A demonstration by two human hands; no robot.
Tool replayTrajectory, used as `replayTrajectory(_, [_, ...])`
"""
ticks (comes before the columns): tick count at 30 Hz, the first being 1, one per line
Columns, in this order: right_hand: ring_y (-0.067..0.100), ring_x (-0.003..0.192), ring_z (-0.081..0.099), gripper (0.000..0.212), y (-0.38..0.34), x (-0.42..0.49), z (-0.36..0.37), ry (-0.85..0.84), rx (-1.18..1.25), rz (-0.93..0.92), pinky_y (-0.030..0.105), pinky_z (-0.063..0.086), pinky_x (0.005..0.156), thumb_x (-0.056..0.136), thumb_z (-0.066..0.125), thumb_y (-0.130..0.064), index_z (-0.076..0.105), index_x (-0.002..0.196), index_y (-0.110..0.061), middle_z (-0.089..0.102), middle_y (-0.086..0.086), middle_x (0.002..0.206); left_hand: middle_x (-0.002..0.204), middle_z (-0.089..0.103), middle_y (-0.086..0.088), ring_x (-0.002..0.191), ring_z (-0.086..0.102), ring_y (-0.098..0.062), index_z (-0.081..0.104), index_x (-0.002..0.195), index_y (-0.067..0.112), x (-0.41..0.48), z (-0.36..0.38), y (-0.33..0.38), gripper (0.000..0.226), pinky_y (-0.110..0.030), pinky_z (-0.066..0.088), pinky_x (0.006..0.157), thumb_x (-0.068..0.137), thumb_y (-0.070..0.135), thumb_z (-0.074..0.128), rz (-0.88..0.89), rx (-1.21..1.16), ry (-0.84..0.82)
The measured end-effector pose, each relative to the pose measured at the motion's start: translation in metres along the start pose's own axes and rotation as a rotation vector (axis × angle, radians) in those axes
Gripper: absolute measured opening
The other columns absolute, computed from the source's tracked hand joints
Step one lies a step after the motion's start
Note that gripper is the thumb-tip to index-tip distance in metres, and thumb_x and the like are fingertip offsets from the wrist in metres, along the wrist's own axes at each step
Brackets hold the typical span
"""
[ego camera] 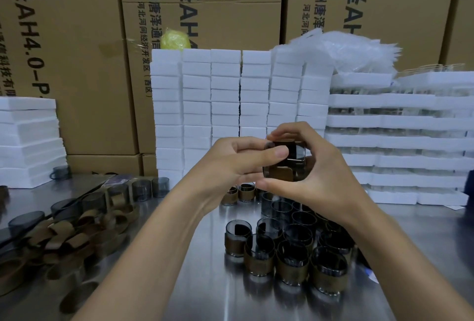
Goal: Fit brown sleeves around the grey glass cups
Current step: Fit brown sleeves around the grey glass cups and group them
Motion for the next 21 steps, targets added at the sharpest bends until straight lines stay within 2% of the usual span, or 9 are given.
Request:
replayTrajectory(3, [0.008,0.114,0.073,0.058,-0.01,-0.001,0.001,0.035,-0.049,-0.047,0.032,0.059,0.094,0.073,0.095,-0.047,0.067,0.122,-0.036,0.075,-0.021,0.117,0.107,0.084,-0.004,0.102,0.081,-0.017,0.084,0.107,0.022,-0.001,-0.007,0.004,0.039,-0.023,0.062,0.081,0.077,0.046,0.092,-0.018,-0.036,-0.022])
replayTrajectory(7, [0.008,0.095,0.075,0.058,-0.025,-0.004,0.002,0.131,-0.239,-0.147,0.038,0.062,0.079,0.074,0.086,-0.058,0.065,0.116,-0.024,0.075,-0.019,0.104,0.071,0.075,0.009,0.07,0.074,-0.009,0.075,0.113,0.019,-0.007,-0.01,0.012,0.037,-0.026,0.061,0.082,0.088,0.043,0.087,-0.031,0.009,-0.112])
replayTrajectory(10, [0.008,0.081,0.072,0.056,-0.03,-0.006,0.003,0.182,-0.266,-0.21,0.039,0.059,0.069,0.076,0.08,-0.06,0.064,0.11,-0.018,0.071,-0.018,0.095,0.075,0.075,0.004,0.065,0.071,-0.011,0.071,0.116,0.018,-0.01,-0.01,0.016,0.046,-0.028,0.061,0.079,0.082,0.042,0.091,-0.035,-0.007,-0.149])
replayTrajectory(13, [0.01,0.078,0.07,0.048,-0.028,-0.008,0.004,0.174,-0.203,-0.24,0.035,0.057,0.065,0.08,0.076,-0.052,0.063,0.106,-0.014,0.069,-0.014,0.091,0.092,0.081,-0.006,0.075,0.077,-0.015,0.071,0.116,0.018,-0.011,-0.009,0.017,0.048,-0.028,0.063,0.079,0.079,0.04,0.091,-0.033,-0.005,-0.167])
replayTrajectory(15, [0.01,0.078,0.07,0.045,-0.026,-0.009,0.005,0.167,-0.162,-0.249,0.029,0.056,0.066,0.081,0.074,-0.047,0.062,0.105,-0.011,0.069,-0.012,0.09,0.1,0.082,-0.009,0.079,0.08,-0.019,0.069,0.119,0.017,-0.011,-0.009,0.016,0.051,-0.029,0.063,0.081,0.079,0.04,0.092,-0.039,0.01,-0.172])
replayTrajectory(17, [0.01,0.08,0.07,0.043,-0.026,-0.009,0.005,0.162,-0.134,-0.242,0.023,0.054,0.068,0.081,0.073,-0.045,0.062,0.105,-0.011,0.069,-0.011,0.091,0.099,0.083,-0.009,0.081,0.08,-0.02,0.069,0.121,0.018,-0.01,-0.008,0.014,0.052,-0.03,0.063,0.082,0.079,0.042,0.091,-0.047,0.029,-0.17])
replayTrajectory(19, [0.011,0.084,0.071,0.044,-0.026,-0.007,0.005,0.146,-0.135,-0.223,0.025,0.055,0.07,0.082,0.074,-0.047,0.062,0.108,-0.014,0.07,-0.013,0.094,0.102,0.082,-0.013,0.084,0.08,-0.021,0.071,0.122,0.019,-0.009,-0.009,0.013,0.053,-0.032,0.063,0.084,0.079,0.044,0.091,-0.047,0.026,-0.147])
replayTrajectory(21, [0.012,0.094,0.075,0.051,-0.026,-0.004,0.004,0.102,-0.108,-0.159,0.028,0.059,0.077,0.082,0.078,-0.055,0.06,0.118,-0.024,0.071,-0.015,0.101,0.12,0.08,-0.017,0.091,0.08,-0.025,0.073,0.126,0.018,-0.008,-0.011,0.013,0.057,-0.037,0.063,0.089,0.08,0.047,0.09,-0.038,-0.007,-0.104])
Point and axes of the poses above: each hand's wrist, its own x-axis towards the middle knuckle, its own z-axis out of the palm, y = z × x, the point moved 5 cm from there along x, towards the middle knuckle
